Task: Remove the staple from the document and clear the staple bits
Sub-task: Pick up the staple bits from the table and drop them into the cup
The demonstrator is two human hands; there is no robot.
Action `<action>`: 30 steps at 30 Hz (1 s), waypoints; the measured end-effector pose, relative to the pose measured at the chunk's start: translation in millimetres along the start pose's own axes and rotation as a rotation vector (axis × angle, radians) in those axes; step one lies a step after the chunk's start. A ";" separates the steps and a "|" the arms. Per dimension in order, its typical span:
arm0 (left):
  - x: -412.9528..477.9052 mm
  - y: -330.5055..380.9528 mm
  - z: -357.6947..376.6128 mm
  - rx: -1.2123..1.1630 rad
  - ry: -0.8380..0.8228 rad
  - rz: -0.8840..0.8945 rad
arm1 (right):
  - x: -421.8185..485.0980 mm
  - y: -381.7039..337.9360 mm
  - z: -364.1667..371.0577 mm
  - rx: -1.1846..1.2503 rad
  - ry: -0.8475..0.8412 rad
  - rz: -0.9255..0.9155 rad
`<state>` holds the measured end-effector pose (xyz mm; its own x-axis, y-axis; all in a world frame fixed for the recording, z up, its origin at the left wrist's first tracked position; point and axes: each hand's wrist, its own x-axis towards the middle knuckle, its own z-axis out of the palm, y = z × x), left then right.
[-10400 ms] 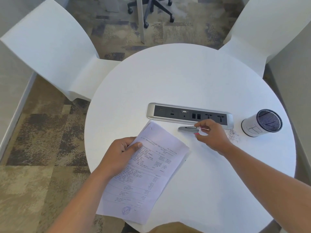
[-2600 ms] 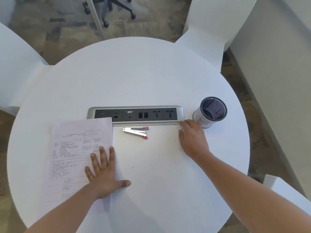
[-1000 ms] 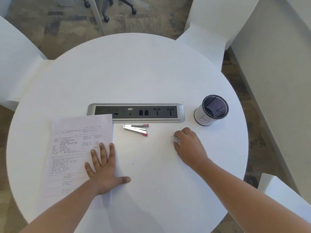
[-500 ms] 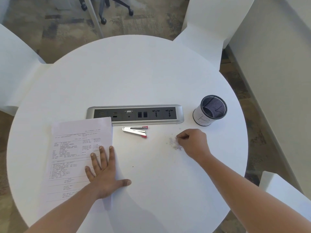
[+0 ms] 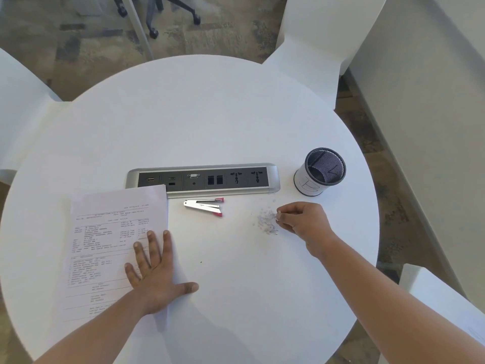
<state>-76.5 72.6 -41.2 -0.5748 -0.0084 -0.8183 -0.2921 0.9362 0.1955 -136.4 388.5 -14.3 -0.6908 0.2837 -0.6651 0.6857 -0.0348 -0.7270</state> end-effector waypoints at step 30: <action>2.0 12.4 3.6 0.042 0.076 -0.097 | 26.2 -117.6 -72.1 -1.020 0.288 -0.507</action>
<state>-78.5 85.5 -42.4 -0.6019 -0.1247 -0.7888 -0.3180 0.9435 0.0935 -218.6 469.1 66.1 -0.9498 0.2554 -0.1805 0.3037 0.8911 -0.3373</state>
